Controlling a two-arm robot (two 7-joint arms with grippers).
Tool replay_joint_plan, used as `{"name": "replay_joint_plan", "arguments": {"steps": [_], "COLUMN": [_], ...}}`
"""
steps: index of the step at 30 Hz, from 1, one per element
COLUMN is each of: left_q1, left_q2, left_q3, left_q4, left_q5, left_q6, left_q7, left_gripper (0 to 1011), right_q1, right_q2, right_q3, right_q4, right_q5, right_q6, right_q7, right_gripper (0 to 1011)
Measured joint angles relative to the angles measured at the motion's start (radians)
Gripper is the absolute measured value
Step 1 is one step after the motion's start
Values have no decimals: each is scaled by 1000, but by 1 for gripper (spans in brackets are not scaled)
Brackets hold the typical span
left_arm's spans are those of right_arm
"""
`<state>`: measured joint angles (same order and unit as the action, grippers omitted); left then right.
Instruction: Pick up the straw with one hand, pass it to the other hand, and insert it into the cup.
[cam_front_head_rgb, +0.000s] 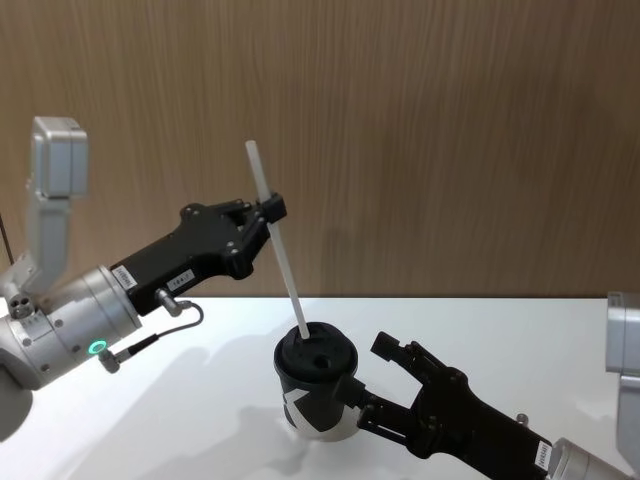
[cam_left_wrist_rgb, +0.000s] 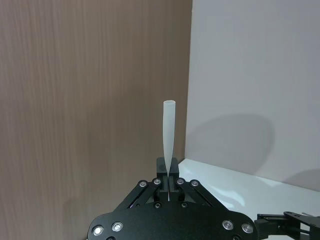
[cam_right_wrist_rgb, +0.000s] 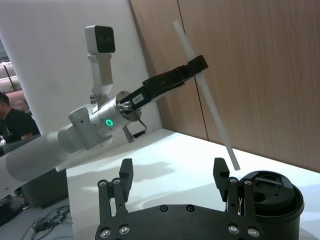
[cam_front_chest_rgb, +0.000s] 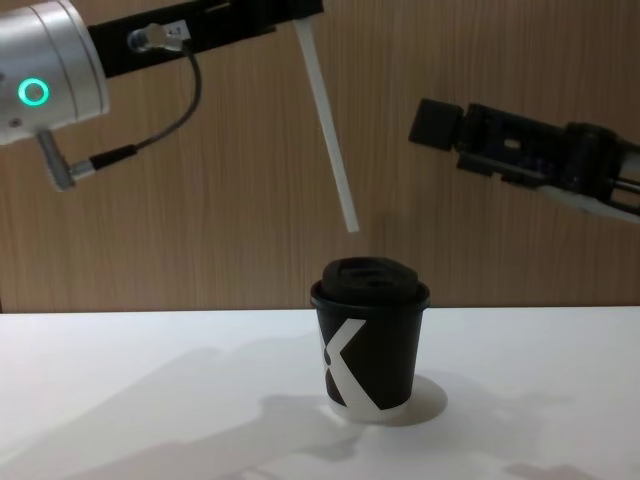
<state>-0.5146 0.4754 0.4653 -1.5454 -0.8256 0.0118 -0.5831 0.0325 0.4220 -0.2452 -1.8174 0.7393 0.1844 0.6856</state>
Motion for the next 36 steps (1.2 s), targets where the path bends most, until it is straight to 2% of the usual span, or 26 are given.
{"name": "replay_joint_plan", "arguments": {"steps": [7,19,36], "left_q1": [-25,-37,-37], "left_q2": [-25,-42,-45], "left_q3": [24,50,59], "left_q4": [39,64,70], "left_q5": [2,4,18], "left_q6": [4,11,15], "left_q7": [-18,-28,-25], "left_gripper": [8,8,8], "right_q1": [0,0,0], "right_q2": [0,0,0], "right_q3": [0,0,0], "right_q4": [0,0,0], "right_q5": [0,0,0], "right_q6": [0,0,0], "right_q7": [0,0,0], "right_gripper": [1001,1001,1001]}}
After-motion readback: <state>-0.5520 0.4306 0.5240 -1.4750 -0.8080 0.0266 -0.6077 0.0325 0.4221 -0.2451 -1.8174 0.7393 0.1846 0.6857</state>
